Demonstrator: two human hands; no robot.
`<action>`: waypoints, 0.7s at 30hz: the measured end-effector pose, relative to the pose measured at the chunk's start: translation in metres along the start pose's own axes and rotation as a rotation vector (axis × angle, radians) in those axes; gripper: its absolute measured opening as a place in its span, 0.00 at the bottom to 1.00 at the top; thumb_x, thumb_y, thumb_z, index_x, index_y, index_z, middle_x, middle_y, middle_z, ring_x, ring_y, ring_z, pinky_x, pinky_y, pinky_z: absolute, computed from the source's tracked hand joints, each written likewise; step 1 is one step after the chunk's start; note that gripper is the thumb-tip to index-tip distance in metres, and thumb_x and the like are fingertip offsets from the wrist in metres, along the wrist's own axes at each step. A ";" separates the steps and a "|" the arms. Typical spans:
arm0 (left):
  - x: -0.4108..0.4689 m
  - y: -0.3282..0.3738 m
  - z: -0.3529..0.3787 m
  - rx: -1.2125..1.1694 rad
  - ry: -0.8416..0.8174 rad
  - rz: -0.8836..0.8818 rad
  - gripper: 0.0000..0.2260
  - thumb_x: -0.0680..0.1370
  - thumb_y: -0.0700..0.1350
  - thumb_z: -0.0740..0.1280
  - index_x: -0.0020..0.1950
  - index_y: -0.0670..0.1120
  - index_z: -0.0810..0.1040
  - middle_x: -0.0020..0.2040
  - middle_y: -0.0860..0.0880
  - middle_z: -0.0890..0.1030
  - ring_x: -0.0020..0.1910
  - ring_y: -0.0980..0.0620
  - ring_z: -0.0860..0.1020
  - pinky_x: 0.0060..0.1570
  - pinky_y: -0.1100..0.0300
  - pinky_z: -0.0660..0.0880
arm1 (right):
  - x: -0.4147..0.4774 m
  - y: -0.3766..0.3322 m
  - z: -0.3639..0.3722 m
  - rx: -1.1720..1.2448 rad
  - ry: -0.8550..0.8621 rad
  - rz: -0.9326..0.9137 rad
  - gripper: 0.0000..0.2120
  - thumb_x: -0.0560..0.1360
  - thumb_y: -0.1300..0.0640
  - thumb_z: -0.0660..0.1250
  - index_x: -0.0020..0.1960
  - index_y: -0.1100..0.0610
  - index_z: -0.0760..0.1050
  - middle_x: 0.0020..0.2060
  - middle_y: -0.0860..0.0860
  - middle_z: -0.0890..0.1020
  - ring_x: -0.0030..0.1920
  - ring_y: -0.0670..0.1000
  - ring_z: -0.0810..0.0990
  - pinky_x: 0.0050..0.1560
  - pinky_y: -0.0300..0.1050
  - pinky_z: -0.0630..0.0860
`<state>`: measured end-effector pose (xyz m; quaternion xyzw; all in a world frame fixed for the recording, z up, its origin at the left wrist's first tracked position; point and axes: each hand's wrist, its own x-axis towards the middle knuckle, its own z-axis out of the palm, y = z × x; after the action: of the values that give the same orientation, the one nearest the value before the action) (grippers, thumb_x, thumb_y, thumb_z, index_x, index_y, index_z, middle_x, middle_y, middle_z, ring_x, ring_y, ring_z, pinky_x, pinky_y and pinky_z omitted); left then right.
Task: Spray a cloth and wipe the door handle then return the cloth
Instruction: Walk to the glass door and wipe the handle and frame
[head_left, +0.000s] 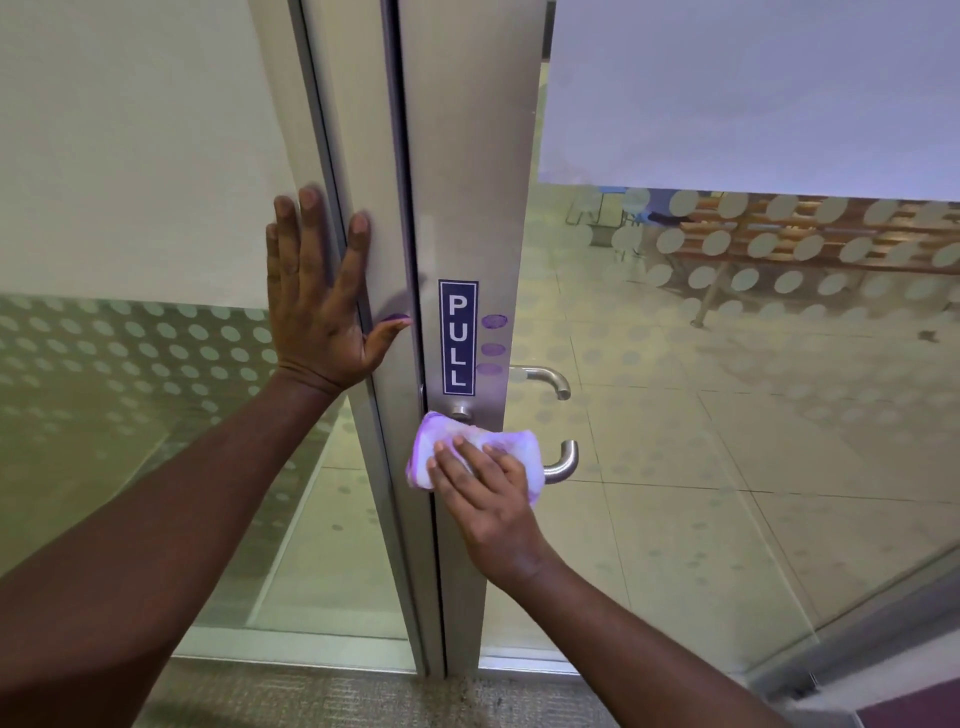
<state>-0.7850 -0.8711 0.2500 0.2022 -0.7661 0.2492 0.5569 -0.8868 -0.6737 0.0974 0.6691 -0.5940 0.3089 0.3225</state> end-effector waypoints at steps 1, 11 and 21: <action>0.000 0.000 0.000 -0.001 -0.001 -0.001 0.37 0.75 0.67 0.51 0.76 0.42 0.57 0.70 0.27 0.62 0.77 0.44 0.44 0.75 0.42 0.51 | 0.002 -0.002 0.001 -0.013 -0.004 0.001 0.15 0.77 0.68 0.59 0.57 0.62 0.80 0.60 0.57 0.81 0.62 0.58 0.78 0.59 0.54 0.70; 0.000 0.000 0.000 -0.021 0.006 -0.013 0.36 0.76 0.65 0.52 0.75 0.42 0.59 0.70 0.26 0.63 0.77 0.44 0.44 0.75 0.41 0.52 | -0.010 0.017 -0.019 -0.043 -0.076 -0.090 0.16 0.78 0.67 0.56 0.60 0.60 0.79 0.63 0.53 0.79 0.66 0.56 0.75 0.65 0.54 0.70; 0.000 -0.002 0.001 -0.029 0.016 -0.006 0.36 0.76 0.66 0.51 0.75 0.43 0.59 0.70 0.27 0.63 0.77 0.44 0.46 0.75 0.41 0.52 | -0.036 0.075 -0.060 -0.008 -0.064 -0.124 0.14 0.80 0.65 0.58 0.59 0.58 0.79 0.63 0.52 0.79 0.61 0.54 0.78 0.51 0.49 0.70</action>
<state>-0.7850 -0.8732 0.2499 0.1943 -0.7645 0.2380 0.5667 -0.9668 -0.6106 0.1097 0.7130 -0.5627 0.2642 0.3244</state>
